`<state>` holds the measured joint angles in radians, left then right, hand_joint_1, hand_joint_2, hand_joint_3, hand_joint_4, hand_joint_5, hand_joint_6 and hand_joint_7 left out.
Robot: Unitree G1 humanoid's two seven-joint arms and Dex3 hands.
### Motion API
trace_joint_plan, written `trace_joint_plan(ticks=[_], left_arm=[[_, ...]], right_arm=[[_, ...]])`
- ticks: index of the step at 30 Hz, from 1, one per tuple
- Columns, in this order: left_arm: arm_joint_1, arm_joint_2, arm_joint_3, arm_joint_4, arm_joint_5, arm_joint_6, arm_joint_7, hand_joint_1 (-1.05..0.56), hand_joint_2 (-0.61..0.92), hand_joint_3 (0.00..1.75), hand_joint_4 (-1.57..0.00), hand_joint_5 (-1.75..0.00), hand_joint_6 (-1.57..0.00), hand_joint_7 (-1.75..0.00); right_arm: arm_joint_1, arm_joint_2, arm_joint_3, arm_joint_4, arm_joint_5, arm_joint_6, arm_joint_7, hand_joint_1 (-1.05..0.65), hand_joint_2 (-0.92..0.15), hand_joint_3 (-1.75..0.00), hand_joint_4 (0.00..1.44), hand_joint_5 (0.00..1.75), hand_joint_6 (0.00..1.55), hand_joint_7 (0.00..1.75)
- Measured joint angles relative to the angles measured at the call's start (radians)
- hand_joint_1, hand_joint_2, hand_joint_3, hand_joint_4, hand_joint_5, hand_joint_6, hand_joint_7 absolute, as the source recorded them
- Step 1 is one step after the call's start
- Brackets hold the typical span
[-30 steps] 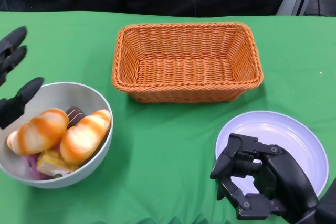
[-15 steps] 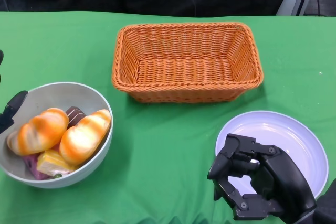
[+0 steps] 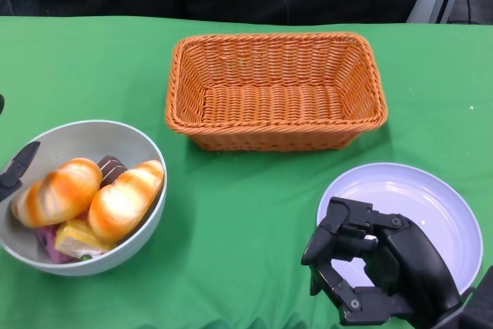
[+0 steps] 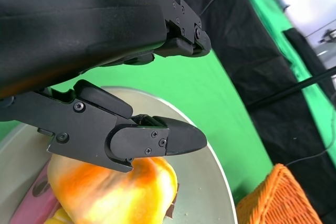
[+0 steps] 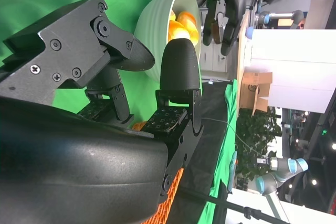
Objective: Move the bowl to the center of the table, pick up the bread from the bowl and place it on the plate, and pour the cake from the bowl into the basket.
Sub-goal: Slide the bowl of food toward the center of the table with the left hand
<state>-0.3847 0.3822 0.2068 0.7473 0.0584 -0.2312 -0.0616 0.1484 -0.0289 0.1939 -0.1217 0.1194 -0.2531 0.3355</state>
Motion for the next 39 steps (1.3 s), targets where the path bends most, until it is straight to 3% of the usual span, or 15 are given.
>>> trace_joint_plan(ticks=[14, 32, 39], left_arm=[[-0.027, 0.031, -0.045, -0.002, -0.018, 0.225, -0.143, -0.63, 0.92, 0.58, -0.12, 0.00, -0.16, 0.00], [-0.001, 0.034, -0.049, -0.242, -0.089, 0.596, -0.248, -0.57, 0.92, 0.61, -0.08, 0.00, -0.10, 0.00], [0.008, 0.049, -0.076, -0.310, -0.103, 0.680, -0.310, -0.53, 0.92, 0.60, -0.05, 0.00, -0.06, 0.00]], right_arm=[[0.000, 0.001, 0.005, 0.002, 0.005, -0.006, 0.001, -0.10, -0.48, -1.14, 0.77, 1.56, 0.77, 1.27], [-0.003, 0.010, 0.008, 0.020, 0.005, -0.025, 0.006, -0.11, -0.48, -1.14, 0.77, 1.56, 0.77, 1.27], [-0.004, 0.011, 0.008, 0.024, 0.005, -0.035, 0.006, -0.12, -0.48, -1.14, 0.77, 1.56, 0.78, 1.27]])
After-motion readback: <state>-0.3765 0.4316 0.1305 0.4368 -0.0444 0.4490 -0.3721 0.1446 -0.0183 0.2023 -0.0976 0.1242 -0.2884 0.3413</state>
